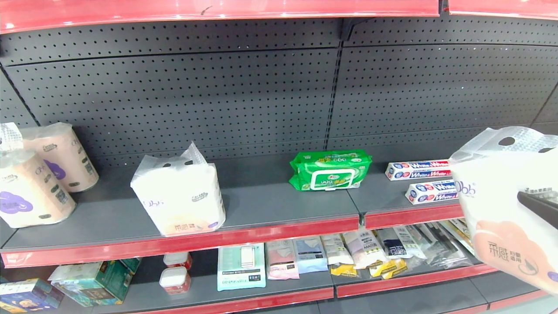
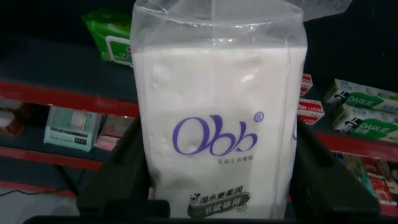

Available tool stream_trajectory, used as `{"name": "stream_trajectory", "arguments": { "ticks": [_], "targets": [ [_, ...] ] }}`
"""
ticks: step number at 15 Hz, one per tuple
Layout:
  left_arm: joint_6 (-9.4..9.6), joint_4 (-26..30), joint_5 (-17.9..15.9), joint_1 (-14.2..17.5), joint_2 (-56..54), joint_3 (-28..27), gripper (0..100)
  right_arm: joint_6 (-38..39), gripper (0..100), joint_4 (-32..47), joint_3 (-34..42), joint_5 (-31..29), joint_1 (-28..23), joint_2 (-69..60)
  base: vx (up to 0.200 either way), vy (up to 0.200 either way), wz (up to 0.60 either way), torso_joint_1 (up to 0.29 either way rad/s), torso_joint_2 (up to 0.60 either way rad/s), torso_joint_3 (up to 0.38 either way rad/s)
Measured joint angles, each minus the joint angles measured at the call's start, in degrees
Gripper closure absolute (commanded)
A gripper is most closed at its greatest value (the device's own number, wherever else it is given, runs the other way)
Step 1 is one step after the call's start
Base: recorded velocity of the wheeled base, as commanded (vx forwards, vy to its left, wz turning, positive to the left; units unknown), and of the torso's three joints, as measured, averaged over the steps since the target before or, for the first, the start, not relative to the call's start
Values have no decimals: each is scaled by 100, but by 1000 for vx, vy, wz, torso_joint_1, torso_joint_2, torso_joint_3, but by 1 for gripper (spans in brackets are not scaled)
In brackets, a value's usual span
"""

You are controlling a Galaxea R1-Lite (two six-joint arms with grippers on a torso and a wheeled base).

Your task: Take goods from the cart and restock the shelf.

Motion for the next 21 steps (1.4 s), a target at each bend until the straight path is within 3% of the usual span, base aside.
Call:
{"name": "stream_trajectory", "arguments": {
  "ticks": [11, 18, 21],
  "targets": [
    [-30, -184, -9, 4, -313, 284, 0, -90, 100, -17, -74, -26, -41, 6, 0, 0, 0, 0, 0, 0],
    [-191, -178, -4, 4, -312, 290, 0, -108, 100, -20, -265, -26, -29, -16, 0, 0, 0, 0, 0, 0],
    [-218, -176, -9, 4, -312, 293, 0, -115, 100, -17, -247, -26, -2, -13, 0, 0, 600, 4, 2, 2]
  ]
}}
